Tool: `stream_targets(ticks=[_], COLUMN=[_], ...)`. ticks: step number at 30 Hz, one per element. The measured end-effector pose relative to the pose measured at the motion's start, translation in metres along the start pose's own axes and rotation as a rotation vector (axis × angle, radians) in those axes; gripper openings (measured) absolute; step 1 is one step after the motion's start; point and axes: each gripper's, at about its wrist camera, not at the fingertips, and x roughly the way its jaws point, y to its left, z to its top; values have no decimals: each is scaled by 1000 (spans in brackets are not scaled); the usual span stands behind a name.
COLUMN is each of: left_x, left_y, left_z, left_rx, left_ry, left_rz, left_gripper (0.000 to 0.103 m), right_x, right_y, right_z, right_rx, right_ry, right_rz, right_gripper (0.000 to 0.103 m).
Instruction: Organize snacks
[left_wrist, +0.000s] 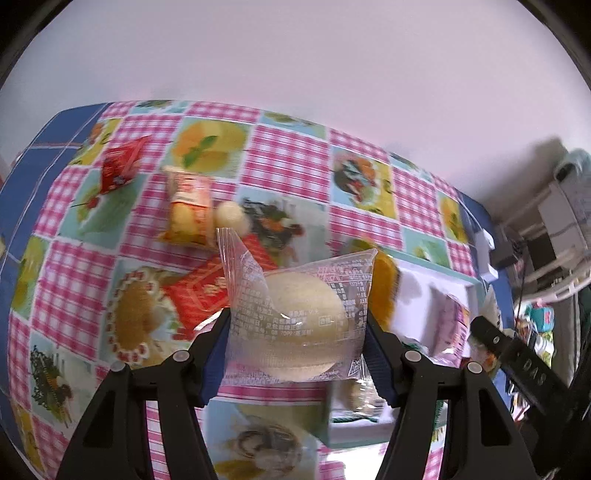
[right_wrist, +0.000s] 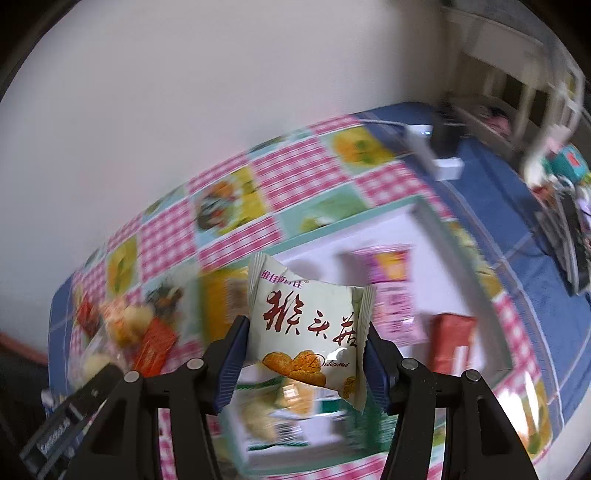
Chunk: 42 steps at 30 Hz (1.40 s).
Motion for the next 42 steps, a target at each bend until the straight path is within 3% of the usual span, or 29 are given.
stream_targets(ticks=[7,15,30,42], left_x=[11,24,45,61], left_y=[-45,-93,-130,-140], left_z=[-12,-30,-33,-39], left_rx=[84,200,312,374], left_ry=[31,59,36,58], left_rz=[-43,-67,-81,-43], left_gripper=[67,67,67,70], right_x=[-7,-9,20,28], right_y=[-60,-93,-77,-75], right_z=[12,14,13,13], right_rx=[134,196,156,149], right_ry=[-29,-28,48,77], right_rz=[-46,-44,1,12], right_gripper=[61,63,63,64])
